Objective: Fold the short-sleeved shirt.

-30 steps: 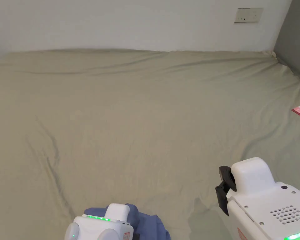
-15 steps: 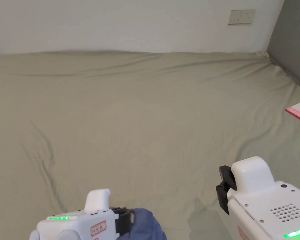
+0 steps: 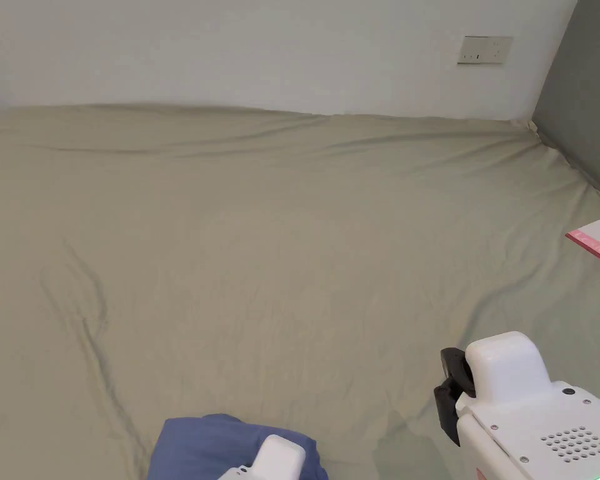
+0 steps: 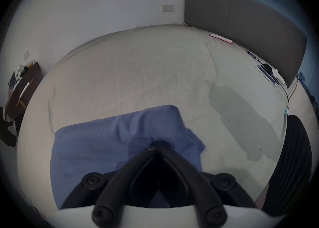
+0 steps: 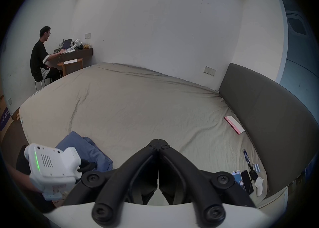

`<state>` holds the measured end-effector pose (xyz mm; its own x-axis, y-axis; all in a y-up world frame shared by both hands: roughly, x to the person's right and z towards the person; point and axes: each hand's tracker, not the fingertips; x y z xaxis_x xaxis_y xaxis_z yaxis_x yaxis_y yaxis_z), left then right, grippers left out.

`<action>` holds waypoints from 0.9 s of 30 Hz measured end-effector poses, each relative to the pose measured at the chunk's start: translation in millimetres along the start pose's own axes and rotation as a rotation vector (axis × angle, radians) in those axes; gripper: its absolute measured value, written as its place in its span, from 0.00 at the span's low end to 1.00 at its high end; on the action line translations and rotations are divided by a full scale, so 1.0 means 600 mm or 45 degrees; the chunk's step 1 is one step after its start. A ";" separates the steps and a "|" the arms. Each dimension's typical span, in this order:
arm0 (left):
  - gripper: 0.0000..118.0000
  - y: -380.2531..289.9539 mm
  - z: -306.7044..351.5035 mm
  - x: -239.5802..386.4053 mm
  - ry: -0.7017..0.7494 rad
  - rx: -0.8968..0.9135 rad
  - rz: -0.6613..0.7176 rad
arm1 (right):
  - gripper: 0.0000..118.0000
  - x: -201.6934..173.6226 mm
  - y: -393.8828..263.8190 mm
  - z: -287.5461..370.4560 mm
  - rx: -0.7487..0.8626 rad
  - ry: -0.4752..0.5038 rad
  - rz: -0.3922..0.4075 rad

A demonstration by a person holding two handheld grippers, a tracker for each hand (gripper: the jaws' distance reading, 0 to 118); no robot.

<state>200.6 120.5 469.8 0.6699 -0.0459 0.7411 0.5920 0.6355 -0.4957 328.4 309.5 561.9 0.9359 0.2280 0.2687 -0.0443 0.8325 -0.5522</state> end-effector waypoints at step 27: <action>0.00 -0.083 0.120 -0.329 -0.104 0.172 0.570 | 0.02 -0.227 -0.151 -0.191 -0.582 0.585 0.143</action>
<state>6.3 153.3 380.8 0.8053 0.3126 0.5037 0.1859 0.6736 -0.7153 245.0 145.1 485.3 0.9927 -0.0224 -0.1189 -0.0923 0.4950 -0.8640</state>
